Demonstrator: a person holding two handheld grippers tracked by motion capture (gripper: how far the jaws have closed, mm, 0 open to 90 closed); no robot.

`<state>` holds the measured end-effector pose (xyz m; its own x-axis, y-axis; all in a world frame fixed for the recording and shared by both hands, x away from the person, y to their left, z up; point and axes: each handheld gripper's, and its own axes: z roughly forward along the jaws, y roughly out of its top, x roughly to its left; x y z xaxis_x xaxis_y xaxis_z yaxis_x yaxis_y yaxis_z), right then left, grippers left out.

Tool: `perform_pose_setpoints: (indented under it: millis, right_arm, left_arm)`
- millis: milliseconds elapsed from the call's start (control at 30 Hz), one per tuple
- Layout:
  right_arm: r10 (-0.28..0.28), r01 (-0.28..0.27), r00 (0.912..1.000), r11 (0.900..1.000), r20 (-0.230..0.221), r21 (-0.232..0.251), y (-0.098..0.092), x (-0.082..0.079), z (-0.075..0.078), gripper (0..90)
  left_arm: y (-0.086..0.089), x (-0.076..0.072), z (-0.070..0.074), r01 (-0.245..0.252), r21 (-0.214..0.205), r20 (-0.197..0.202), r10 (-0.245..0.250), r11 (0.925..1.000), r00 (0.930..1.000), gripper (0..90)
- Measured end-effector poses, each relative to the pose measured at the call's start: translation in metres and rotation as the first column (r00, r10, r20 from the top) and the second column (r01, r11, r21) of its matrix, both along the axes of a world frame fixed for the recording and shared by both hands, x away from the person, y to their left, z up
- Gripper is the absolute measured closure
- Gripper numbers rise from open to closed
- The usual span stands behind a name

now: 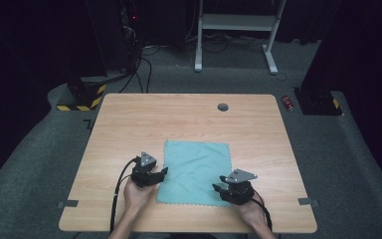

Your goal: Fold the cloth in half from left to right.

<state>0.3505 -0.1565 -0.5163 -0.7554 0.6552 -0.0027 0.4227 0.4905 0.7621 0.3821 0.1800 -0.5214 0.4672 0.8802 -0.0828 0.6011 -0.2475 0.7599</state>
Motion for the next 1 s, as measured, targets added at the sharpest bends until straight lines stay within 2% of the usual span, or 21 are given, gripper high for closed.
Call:
perform_pose_setpoints:
  millis: [133,267,367,400,500,567,600,633,667,700,767,800,867,1000]
  right_arm:
    - [0.019,-0.019,0.9998,0.9998,0.002,0.01,0.008,0.004,0.004,56.2]
    - [0.033,-0.033,0.9994,0.9993,-0.009,0.02,0.017,0.006,0.007,57.4]
    - [0.042,-0.042,0.9989,0.9984,-0.018,0.039,0.022,0.006,0.008,57.6]
    - [0.048,-0.047,0.9987,0.9978,-0.02,0.046,0.024,0.006,0.008,57.8]
    - [0.062,-0.06,0.9977,0.9967,-0.027,0.054,0.029,0.005,0.008,58.4]
    - [0.072,-0.07,0.9971,0.9961,-0.027,0.053,0.033,0.005,0.008,58.4]
    - [0.075,-0.074,0.9968,0.9958,-0.026,0.053,0.035,0.004,0.008,58.5]
    - [0.081,-0.079,0.9963,0.9954,-0.029,0.055,0.037,0.004,0.008,58.5]
    - [0.084,-0.082,0.996,0.9949,-0.029,0.058,0.039,0.004,0.007,58.6]
    - [0.09,-0.088,0.9954,0.9943,-0.031,0.059,0.041,0.004,0.007,58.7]
    - [0.1,-0.098,0.9944,0.9933,-0.034,0.06,0.045,0.002,0.007,59.0]
    - [0.108,-0.105,0.9936,0.9926,-0.035,0.061,0.047,0.001,0.008,59.4]
    - [0.12,-0.118,0.9923,0.9911,-0.029,0.061,0.052,0.0,0.008,61.0]
    - [0.156,-0.154,0.9877,0.9842,-0.014,0.087,0.062,-0.006,0.011,64.4]
  left_arm:
    - [0.0,0.009,0.004,0.018,0.009,-0.007,-0.018,0.9998,0.9998,42.6]
    - [0.001,0.02,0.011,0.026,-0.039,-0.019,-0.027,0.9989,0.9995,42.3]
    - [0.001,0.03,0.016,0.029,-0.033,-0.014,-0.029,0.999,0.9995,42.8]
    - [0.002,0.032,0.017,0.024,-0.041,0.0,-0.024,0.9989,0.9997,43.0]
    - [0.002,0.041,0.02,0.031,-0.03,-0.024,-0.032,0.9991,0.9992,42.9]
    - [0.004,0.045,0.019,0.025,-0.07,-0.012,-0.026,0.9973,0.9996,43.7]
    - [0.005,0.049,0.019,0.025,-0.086,-0.028,-0.027,0.996,0.9992,43.7]
    - [0.005,0.054,0.019,0.028,-0.082,-0.06,-0.033,0.9963,0.9976,43.1]
    - [0.005,0.057,0.019,0.024,-0.064,-0.071,-0.029,0.9976,0.997,41.1]
    - [0.005,0.059,0.019,0.017,-0.059,-0.06,-0.02,0.9981,0.998,41.2]
    - [0.004,0.067,0.02,0.014,-0.048,-0.087,-0.019,0.9988,0.9961,41.5]
    - [0.003,0.069,0.021,0.016,-0.049,-0.093,-0.02,0.9987,0.9955,40.3]
    - [0.003,0.072,0.02,0.019,-0.088,-0.073,-0.026,0.9959,0.997,44.1]
    - [0.005,0.078,0.014,-0.006,-0.1,-0.074,-0.002,0.995,0.9973,45.0]
